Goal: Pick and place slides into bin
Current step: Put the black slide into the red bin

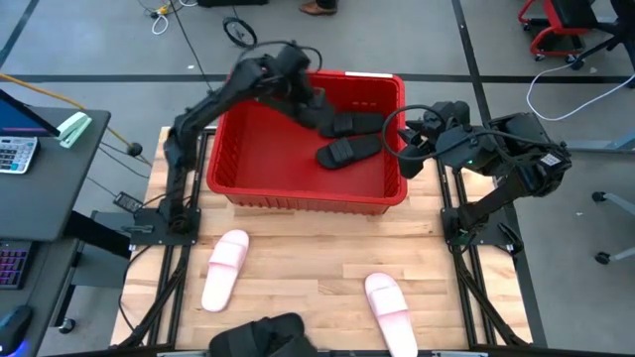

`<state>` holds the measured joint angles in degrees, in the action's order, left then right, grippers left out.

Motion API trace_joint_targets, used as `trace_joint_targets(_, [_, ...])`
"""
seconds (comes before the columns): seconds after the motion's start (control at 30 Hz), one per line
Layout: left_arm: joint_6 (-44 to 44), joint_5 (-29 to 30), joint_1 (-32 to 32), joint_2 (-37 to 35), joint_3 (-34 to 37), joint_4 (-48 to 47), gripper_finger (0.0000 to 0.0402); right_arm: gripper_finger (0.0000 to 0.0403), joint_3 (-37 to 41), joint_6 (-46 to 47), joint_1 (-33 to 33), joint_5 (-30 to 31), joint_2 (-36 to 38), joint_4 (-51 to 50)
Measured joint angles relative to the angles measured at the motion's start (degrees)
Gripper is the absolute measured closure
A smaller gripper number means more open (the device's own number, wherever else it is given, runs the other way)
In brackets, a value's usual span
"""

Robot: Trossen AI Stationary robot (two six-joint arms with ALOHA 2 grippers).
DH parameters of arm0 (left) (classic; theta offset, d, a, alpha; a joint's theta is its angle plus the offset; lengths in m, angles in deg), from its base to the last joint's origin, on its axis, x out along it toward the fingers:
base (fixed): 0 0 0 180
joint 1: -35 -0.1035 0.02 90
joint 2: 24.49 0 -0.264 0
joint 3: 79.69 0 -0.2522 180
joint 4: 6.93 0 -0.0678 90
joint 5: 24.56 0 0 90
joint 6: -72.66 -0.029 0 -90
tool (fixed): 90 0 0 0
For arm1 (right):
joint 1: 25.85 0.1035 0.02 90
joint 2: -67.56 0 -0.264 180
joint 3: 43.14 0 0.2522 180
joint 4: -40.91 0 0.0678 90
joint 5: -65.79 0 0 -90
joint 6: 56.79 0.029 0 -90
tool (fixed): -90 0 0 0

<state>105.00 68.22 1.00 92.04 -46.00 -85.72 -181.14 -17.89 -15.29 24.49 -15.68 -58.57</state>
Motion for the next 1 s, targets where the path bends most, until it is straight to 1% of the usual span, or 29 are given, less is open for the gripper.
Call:
trace_joint_targets(0.1, [2.64, -1.34, 0.02, 3.6, -0.11, -2.0, 0.039, 0.0269, 0.0, -0.5, 0.01, -0.73, 0.0, -0.01])
trace_joint_targets(0.23, [3.93, -1.72, 0.13, 7.85, -0.09, -7.51, 0.039, 0.0269, 0.0, -1.49, 0.14, -0.85, 0.0, -0.01])
trace_joint_targets(0.43, [6.15, -1.58, 0.26, 10.88, -0.13, -17.28, 0.0389, 0.0269, 0.0, -1.7, 0.14, -0.82, 0.0, -1.5])
trace_joint_targets(0.5, [7.0, -1.51, 0.44, 11.6, -0.11, -17.38, 0.0386, 0.0269, 0.0, -2.57, 0.11, -0.82, 0.0, -1.5])
trace_joint_targets(0.57, [8.89, -2.67, 0.46, 11.94, -0.11, -17.06, 0.0383, 0.0269, 0.0, -3.04, 0.11, -0.83, 0.0, -1.52])
trace_joint_targets(0.63, [9.26, -4.31, 0.46, 12.79, -0.17, -16.45, 0.0382, 0.0269, 0.0, -3.09, 0.11, -0.87, 0.0, -1.52])
trace_joint_targets(0.73, [9.29, -4.49, 0.89, 13.66, -0.12, -15.99, 0.0377, 0.0269, 0.0, -3.13, 0.1, -1.92, 0.0, -1.52])
trace_joint_targets(0.87, [9.08, -4.3, 0.85, 14.65, -0.17, -14.76, 0.0352, 0.0269, 0.0, -3.44, 0.09, -4.49, 0.0, -1.52])
trace_joint_targets(1.0, [10.43, -4.37, 0.61, 14.91, -0.13, -14.03, 0.0308, 0.0269, 0.0, -3.61, 0.11, -6.18, 0.0, -1.5])
